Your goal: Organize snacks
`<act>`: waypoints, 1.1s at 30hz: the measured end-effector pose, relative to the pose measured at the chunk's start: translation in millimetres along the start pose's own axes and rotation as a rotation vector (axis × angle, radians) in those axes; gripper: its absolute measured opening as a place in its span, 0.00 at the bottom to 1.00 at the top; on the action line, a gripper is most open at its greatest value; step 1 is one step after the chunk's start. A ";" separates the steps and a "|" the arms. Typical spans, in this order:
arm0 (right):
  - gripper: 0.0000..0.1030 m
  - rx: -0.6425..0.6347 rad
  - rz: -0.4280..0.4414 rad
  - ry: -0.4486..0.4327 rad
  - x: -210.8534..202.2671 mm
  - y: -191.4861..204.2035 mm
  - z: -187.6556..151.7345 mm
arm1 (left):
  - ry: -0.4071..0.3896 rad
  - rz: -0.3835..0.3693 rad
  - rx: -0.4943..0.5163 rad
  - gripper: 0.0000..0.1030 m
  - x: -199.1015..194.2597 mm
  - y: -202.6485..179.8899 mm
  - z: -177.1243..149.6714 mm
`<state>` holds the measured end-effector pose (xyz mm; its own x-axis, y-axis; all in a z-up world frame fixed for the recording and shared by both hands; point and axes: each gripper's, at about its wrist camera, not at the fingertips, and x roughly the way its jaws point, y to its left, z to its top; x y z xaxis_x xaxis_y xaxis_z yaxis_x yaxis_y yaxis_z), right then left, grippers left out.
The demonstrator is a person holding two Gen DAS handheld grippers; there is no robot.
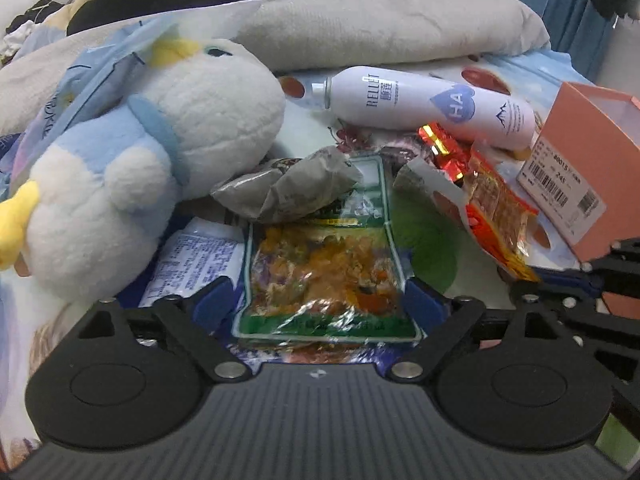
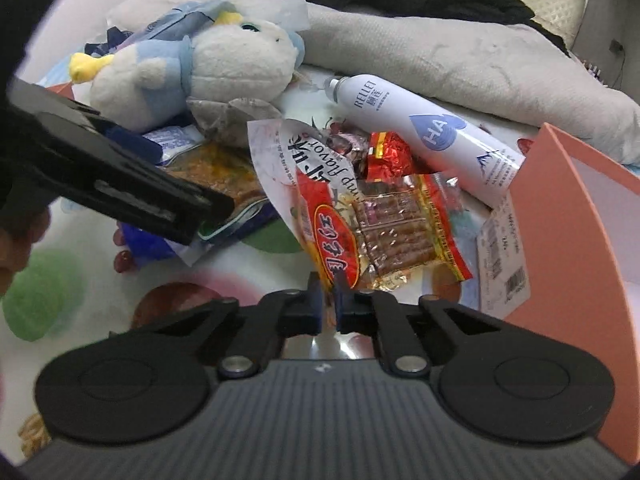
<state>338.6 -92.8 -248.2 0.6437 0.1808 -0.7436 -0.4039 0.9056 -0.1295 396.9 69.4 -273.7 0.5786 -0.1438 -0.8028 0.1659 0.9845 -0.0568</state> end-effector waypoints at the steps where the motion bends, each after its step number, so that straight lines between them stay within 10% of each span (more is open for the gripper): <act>1: 0.06 -0.014 -0.005 -0.004 -0.4 0.6 -0.1 | -0.001 0.002 -0.002 0.94 1.9 -1.8 0.2; 20: 0.03 -0.039 0.003 -0.019 -49.9 9.6 -22.8 | 0.006 0.067 0.060 0.38 -19.2 -22.7 -24.1; 33: 0.03 -0.137 0.081 0.004 -106.8 38.7 -71.6 | 0.047 0.065 -0.084 0.28 -86.9 -40.1 -89.9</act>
<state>207.7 -104.6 -220.8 0.6034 0.2491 -0.7576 -0.5394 0.8271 -0.1577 268.2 51.5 -255.0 0.5477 -0.0765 -0.8332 0.0608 0.9968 -0.0515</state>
